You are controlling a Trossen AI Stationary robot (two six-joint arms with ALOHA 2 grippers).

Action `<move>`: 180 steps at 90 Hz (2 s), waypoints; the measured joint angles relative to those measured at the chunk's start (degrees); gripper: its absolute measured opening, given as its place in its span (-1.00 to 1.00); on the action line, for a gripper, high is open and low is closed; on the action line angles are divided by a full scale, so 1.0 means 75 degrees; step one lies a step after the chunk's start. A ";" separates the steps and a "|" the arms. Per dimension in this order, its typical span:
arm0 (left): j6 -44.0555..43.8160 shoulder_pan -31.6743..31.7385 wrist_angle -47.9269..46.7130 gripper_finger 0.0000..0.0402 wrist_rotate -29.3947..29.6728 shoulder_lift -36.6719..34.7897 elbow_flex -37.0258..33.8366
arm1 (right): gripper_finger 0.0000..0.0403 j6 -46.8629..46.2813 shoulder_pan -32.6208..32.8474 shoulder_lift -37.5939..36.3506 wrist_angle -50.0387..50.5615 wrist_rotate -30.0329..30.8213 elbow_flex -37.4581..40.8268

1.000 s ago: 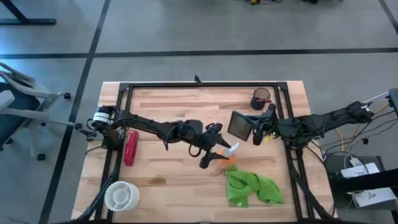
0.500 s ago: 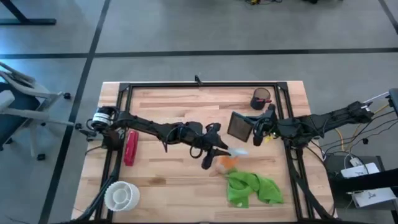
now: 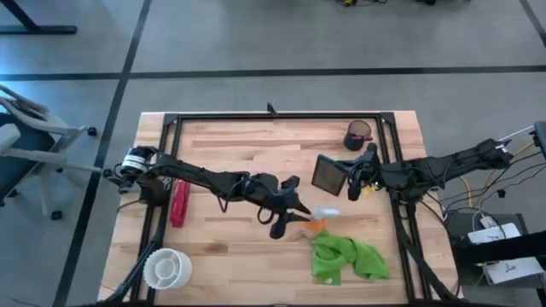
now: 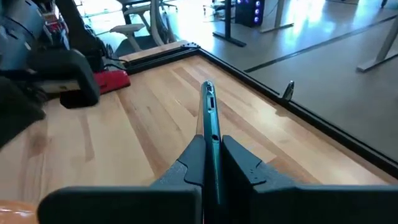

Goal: Apply microfiber cloth
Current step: Spray the front screen of the blue cellphone with the yellow spray bottle

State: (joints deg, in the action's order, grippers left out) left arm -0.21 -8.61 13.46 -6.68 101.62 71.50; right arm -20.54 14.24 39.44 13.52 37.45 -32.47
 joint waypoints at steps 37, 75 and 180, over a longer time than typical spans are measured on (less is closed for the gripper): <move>0.0299 0.0414 0.0469 -0.70 0.0522 0.0396 -0.0042 | -0.96 -0.0005 0.0000 0.0000 0.0009 0.0003 0.0000; -0.0347 -0.0471 -0.0136 -0.70 -0.0326 0.0391 -0.0052 | -0.96 -0.0206 0.0017 -0.0116 0.0421 -0.0531 0.0000; 0.0764 0.0251 -0.0741 -0.12 -0.1588 -0.0958 -0.0549 | -0.96 -0.2844 0.1246 0.0262 0.4873 -0.4333 -0.2113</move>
State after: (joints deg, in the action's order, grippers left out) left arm 5.52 -6.72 7.90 -18.59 94.44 67.39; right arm -41.88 23.58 41.41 50.06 4.95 -48.31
